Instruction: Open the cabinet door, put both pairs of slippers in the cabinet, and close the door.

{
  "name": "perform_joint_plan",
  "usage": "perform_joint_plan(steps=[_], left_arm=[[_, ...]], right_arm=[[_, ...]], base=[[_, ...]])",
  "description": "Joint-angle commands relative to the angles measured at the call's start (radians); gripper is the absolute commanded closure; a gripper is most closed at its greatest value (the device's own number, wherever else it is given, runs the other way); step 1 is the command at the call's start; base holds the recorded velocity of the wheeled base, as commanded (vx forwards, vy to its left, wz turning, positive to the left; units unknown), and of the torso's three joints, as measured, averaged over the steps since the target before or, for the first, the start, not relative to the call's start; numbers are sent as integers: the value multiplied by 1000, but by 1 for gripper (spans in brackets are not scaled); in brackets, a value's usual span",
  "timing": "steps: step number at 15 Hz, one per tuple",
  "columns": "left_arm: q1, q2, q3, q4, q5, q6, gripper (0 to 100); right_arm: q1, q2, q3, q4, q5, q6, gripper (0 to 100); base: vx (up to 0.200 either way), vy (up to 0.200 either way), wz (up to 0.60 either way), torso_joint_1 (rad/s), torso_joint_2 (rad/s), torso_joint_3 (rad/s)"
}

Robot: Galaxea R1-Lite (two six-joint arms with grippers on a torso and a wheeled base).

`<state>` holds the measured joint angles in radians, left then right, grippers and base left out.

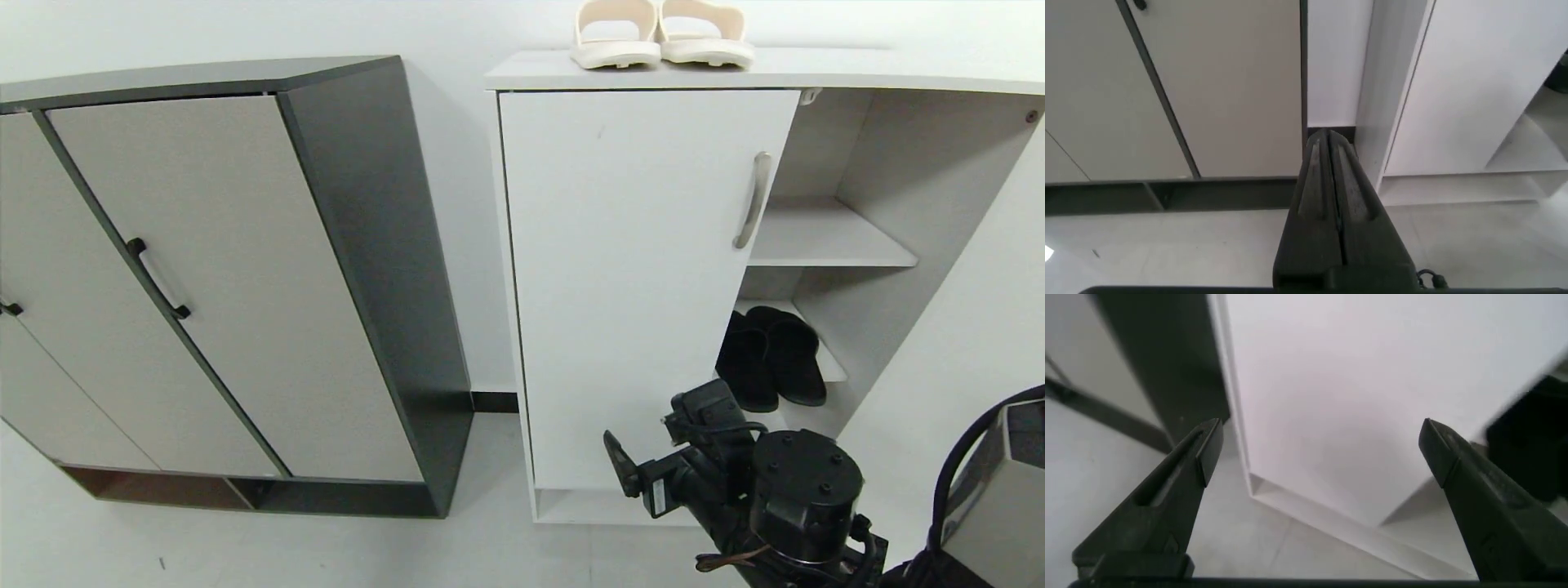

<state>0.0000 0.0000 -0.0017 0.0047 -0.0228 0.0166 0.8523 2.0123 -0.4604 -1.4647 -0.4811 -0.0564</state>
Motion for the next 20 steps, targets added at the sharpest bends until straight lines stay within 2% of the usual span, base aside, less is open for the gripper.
perform_joint_plan(steps=[1, 13, 17, 20], left_arm=[[0, 2, 0, 0, 0, -1, 100], [0, 2, 0, 0, 0, -1, 100], [2, 2, 0, 0, 0, -1, 100], [0, 2, 0, 0, 1, -3, 100]], right_arm=[[1, 3, 0, 0, -1, 0, 0], [4, 13, 3, -2, 1, -3, 0], [4, 16, 3, -2, 1, -3, 0], [4, 14, 3, -5, 1, -3, 0]], base=[[0, 0, 0, 0, 0, 0], [0, 0, 0, 0, -4, -2], [0, 0, 0, 19, -205, -305], [0, 0, 0, 51, -554, -354]])
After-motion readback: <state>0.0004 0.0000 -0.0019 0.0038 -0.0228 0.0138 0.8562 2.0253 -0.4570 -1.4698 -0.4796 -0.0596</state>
